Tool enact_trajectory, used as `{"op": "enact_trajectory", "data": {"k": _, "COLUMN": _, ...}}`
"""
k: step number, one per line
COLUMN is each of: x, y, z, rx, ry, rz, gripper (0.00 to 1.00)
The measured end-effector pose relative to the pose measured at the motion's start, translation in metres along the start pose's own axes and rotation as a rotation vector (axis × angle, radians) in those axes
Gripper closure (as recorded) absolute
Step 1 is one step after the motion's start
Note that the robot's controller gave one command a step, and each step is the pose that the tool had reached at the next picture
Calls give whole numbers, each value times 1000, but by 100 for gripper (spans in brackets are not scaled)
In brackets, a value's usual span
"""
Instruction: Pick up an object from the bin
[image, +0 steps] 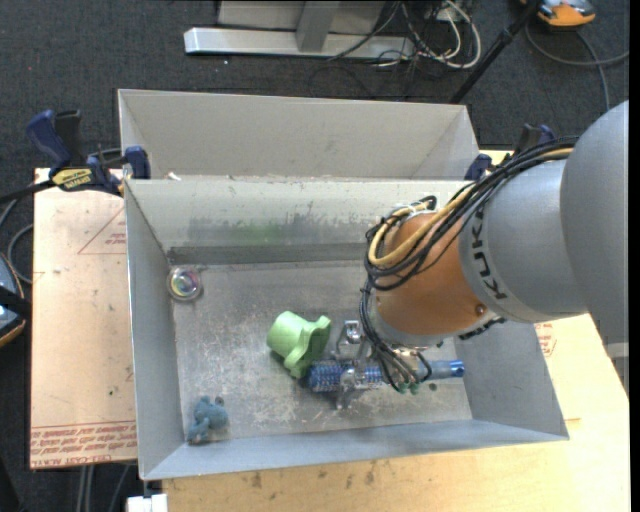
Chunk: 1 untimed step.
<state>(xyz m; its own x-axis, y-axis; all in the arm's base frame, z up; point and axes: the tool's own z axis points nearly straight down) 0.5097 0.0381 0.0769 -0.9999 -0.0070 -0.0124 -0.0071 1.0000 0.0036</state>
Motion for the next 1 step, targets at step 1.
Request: {"op": "enact_trajectory", "data": {"k": 1, "x": 1, "y": 8, "z": -162, "rx": 2, "ry": 4, "rz": 1, "gripper": 100}}
